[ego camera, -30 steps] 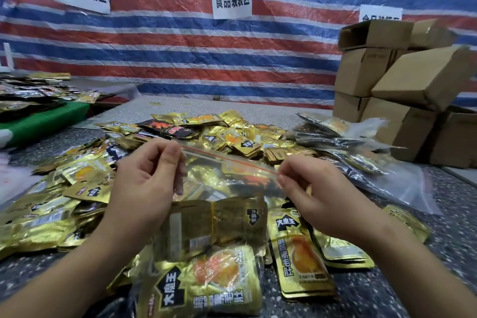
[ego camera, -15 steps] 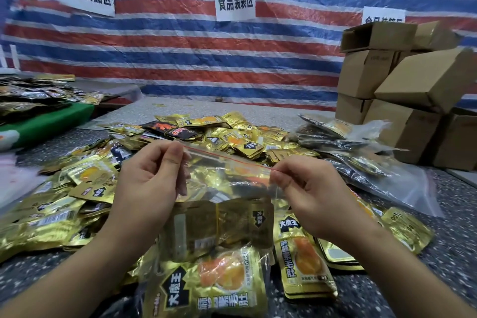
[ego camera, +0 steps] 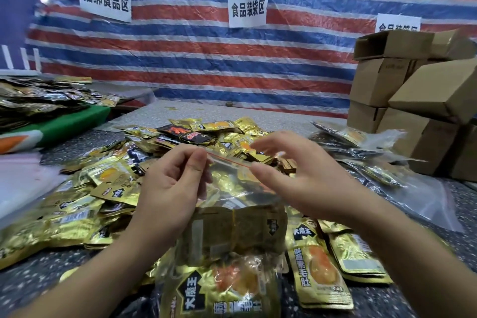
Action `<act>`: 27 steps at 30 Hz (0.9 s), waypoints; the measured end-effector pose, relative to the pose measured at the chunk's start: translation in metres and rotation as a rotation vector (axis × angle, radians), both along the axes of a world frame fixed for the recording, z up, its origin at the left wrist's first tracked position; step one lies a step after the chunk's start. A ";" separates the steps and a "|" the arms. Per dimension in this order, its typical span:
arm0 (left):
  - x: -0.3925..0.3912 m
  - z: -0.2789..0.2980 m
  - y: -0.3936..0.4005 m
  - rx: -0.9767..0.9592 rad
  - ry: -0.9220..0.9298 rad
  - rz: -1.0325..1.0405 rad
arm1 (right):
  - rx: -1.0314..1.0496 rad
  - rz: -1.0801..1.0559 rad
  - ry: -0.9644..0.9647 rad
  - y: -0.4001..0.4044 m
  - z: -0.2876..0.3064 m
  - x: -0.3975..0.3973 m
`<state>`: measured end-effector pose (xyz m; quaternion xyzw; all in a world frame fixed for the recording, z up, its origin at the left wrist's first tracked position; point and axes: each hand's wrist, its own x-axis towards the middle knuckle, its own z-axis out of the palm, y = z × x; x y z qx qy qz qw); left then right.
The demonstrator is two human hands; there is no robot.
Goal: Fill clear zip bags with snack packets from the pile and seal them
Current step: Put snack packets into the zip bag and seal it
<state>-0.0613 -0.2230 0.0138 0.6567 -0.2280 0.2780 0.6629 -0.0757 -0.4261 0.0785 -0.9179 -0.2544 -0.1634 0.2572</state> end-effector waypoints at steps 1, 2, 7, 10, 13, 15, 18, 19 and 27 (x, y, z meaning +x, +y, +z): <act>0.000 0.000 0.001 0.002 -0.011 0.001 | 0.010 0.029 0.030 0.011 0.007 0.002; -0.001 0.000 0.001 0.004 -0.023 0.002 | 0.013 0.052 0.050 0.021 0.012 0.003; -0.002 0.001 -0.001 0.005 -0.068 0.041 | 0.005 0.094 0.071 0.049 0.022 0.006; -0.002 0.002 0.001 0.028 -0.098 0.077 | 0.052 0.127 0.100 0.055 0.019 0.007; -0.002 0.002 0.003 0.072 -0.139 0.115 | 0.073 0.129 0.108 0.059 0.015 0.008; -0.003 0.001 0.003 0.106 -0.140 0.126 | 0.079 0.105 0.105 0.059 0.014 0.008; -0.003 0.002 0.004 0.142 -0.100 0.108 | 0.085 0.107 0.133 0.058 0.013 0.008; -0.004 0.003 0.005 0.142 -0.079 0.092 | 0.095 0.112 0.146 0.058 0.012 0.008; -0.008 0.007 0.008 0.273 -0.156 0.118 | 0.118 0.080 0.118 0.055 0.009 0.008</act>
